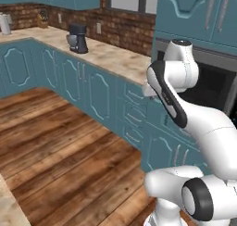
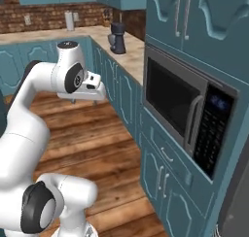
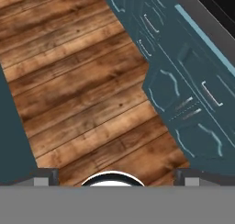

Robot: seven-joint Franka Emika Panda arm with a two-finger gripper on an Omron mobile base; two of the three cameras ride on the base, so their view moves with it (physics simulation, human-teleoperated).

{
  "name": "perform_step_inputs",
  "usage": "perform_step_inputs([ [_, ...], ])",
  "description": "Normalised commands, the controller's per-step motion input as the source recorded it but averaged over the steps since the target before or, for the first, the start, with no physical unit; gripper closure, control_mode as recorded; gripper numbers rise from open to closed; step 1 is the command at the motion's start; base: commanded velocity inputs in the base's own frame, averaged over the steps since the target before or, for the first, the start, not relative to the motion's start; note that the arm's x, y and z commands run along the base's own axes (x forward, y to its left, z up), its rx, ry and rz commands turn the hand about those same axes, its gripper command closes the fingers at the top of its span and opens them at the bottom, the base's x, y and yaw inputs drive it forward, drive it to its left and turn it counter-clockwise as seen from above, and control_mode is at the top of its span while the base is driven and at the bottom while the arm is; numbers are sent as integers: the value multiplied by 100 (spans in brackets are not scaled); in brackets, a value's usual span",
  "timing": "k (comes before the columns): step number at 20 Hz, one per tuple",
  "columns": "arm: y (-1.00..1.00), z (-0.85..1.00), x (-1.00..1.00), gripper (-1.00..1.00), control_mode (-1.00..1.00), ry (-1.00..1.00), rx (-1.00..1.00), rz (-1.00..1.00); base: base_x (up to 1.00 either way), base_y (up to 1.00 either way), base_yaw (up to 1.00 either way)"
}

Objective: Navigate to the stand mixer.

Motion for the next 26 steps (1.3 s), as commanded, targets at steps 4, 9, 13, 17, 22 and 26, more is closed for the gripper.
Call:
perform_step_inputs([
  [4, 0, 0, 0, -100, 100, 0, 0, 0, 100, -3, 18],
  [9, 0, 0, 0, -100, 100, 0, 0, 0, 100, 0, 13],
  [13, 0, 0, 0, -100, 100, 0, 0, 0, 100, 5, -3],
  [17, 0, 0, 0, -100, 100, 0, 0, 0, 100, 38, -19],
  [22, 0, 0, 0, -100, 100, 0, 0, 0, 100, 81, -26],
  [26, 0, 0, 0, -100, 100, 0, 0, 0, 100, 100, -32],
])
